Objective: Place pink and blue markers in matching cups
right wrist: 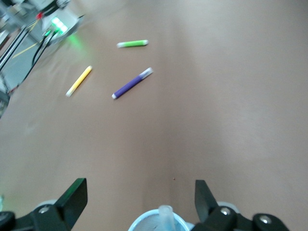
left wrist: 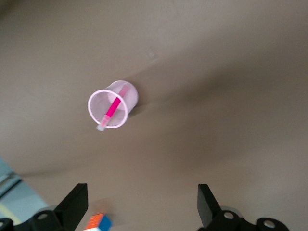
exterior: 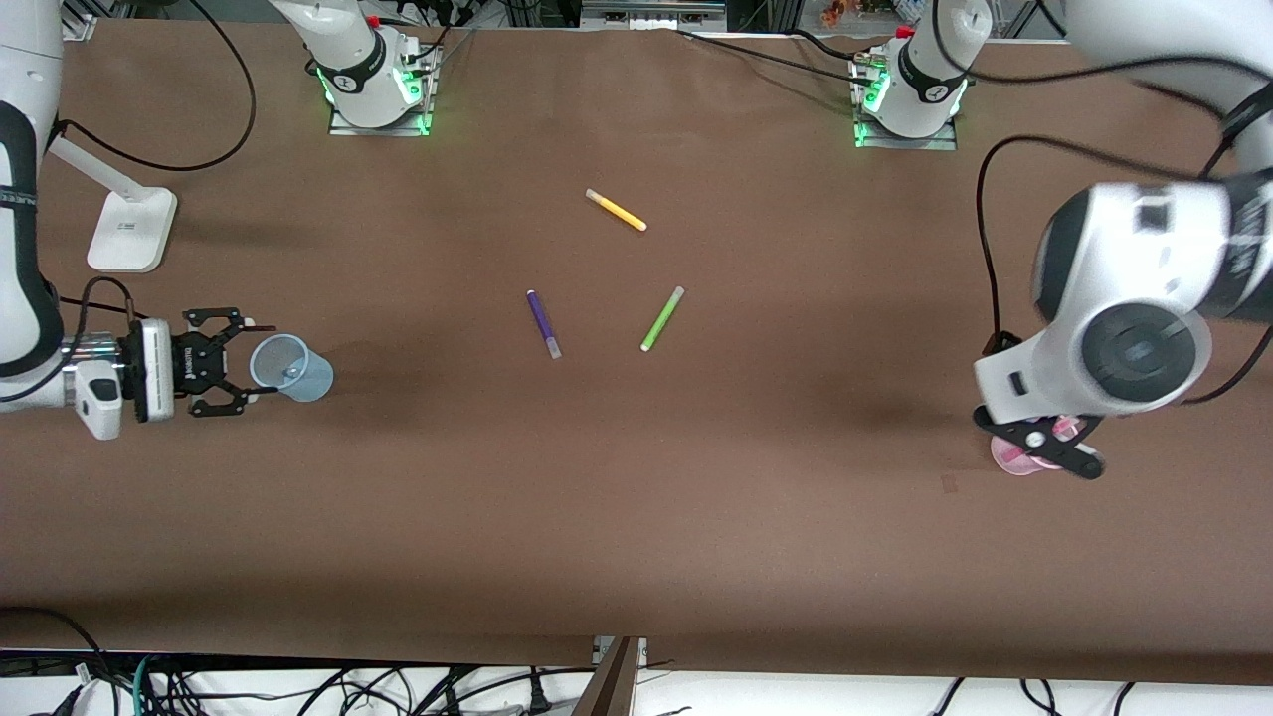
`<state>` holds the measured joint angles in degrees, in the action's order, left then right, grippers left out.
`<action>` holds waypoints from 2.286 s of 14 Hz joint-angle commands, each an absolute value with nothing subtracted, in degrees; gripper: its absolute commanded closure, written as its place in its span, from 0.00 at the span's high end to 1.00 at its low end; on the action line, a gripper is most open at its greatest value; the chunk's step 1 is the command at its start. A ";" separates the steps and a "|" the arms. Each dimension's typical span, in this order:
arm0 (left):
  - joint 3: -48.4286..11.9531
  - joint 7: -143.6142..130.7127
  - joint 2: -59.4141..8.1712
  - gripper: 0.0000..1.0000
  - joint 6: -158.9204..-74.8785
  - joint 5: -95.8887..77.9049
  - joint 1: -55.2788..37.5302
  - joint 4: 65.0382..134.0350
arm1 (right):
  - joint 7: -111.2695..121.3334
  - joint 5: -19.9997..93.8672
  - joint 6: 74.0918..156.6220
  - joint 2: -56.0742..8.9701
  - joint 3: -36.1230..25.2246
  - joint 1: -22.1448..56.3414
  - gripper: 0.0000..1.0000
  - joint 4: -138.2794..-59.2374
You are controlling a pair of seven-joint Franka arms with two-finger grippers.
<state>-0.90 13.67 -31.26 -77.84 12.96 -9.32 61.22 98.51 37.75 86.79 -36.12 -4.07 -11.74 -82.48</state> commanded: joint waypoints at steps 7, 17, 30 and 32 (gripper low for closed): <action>-4.83 2.02 -3.46 1.00 -99.20 0.27 -0.27 94.52 | 48.67 18.83 85.08 -30.77 -2.99 -4.15 1.00 -72.95; -10.37 3.16 -0.09 1.00 -99.32 -2.53 6.50 97.47 | -7.42 3.09 80.24 -20.85 -2.38 8.16 1.00 -78.55; -10.55 3.60 0.35 1.00 -96.59 -2.90 7.29 95.98 | -5.01 -0.88 84.82 2.11 -2.89 6.24 1.00 -93.60; -10.46 3.60 0.35 1.00 -96.59 -2.90 7.29 95.98 | -5.19 -0.62 83.33 1.50 -3.95 6.15 1.00 -92.03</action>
